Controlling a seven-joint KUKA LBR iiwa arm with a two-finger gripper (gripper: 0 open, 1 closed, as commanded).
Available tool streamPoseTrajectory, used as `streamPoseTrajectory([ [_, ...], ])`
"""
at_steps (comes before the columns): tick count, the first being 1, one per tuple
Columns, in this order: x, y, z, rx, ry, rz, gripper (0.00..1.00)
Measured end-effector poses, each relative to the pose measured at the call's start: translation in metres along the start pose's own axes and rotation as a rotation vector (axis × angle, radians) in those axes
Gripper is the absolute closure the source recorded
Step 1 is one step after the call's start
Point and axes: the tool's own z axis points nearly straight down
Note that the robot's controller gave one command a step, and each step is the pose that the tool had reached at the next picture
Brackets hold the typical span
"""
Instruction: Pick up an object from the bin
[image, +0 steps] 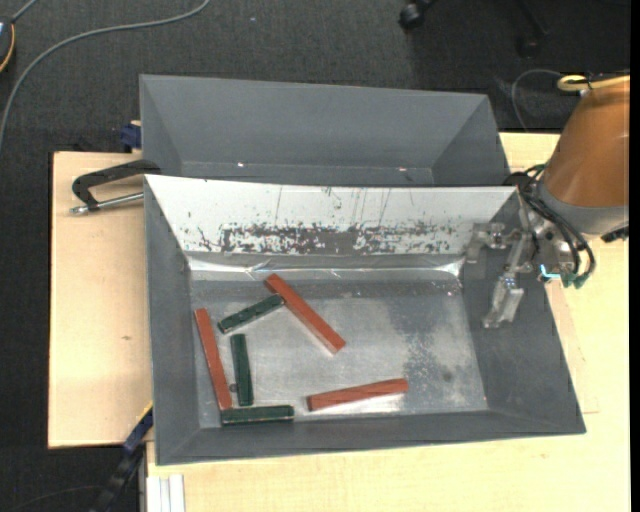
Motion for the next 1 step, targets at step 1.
streamPoseTrajectory([
  [1, 0.0254, 0.0732, 0.007, -0.003, -0.005, -0.017, 0.0],
])
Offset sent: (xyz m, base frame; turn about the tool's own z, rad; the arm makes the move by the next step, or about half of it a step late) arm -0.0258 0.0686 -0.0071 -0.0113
